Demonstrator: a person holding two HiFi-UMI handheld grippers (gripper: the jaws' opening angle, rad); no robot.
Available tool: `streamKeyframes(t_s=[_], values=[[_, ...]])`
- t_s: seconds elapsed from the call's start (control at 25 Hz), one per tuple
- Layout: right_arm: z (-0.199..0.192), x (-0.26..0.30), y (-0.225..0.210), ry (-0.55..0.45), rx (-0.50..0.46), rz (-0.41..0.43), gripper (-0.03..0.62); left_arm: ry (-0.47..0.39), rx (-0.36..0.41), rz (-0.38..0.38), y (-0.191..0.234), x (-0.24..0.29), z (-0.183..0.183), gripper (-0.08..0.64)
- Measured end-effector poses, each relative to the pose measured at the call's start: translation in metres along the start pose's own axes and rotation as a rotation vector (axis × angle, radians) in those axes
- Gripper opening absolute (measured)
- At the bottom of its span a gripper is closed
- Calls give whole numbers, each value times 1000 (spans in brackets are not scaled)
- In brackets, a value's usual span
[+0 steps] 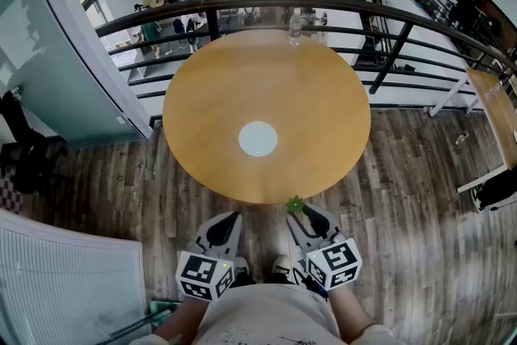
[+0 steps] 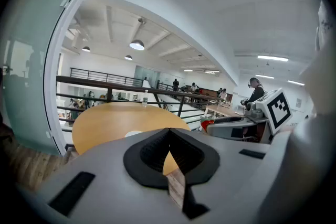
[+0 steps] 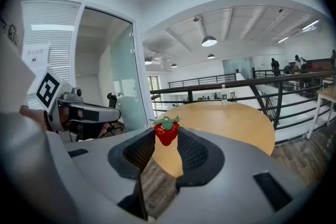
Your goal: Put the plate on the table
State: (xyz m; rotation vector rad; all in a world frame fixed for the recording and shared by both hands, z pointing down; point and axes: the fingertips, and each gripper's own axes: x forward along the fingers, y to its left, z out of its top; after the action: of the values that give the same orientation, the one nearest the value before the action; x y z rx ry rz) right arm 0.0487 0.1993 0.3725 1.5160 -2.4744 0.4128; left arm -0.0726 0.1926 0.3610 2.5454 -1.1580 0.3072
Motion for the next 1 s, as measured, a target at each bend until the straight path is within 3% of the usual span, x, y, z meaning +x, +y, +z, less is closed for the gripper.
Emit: streamKeyframes(t_s=[0.68,1.0], values=[[-6,-1,4,-4,13,-6,146,7,1,8,3,-5,-4,23],[-5,-22,-12,-17,6,29,146,8,0,13,-25,7,-4,23]])
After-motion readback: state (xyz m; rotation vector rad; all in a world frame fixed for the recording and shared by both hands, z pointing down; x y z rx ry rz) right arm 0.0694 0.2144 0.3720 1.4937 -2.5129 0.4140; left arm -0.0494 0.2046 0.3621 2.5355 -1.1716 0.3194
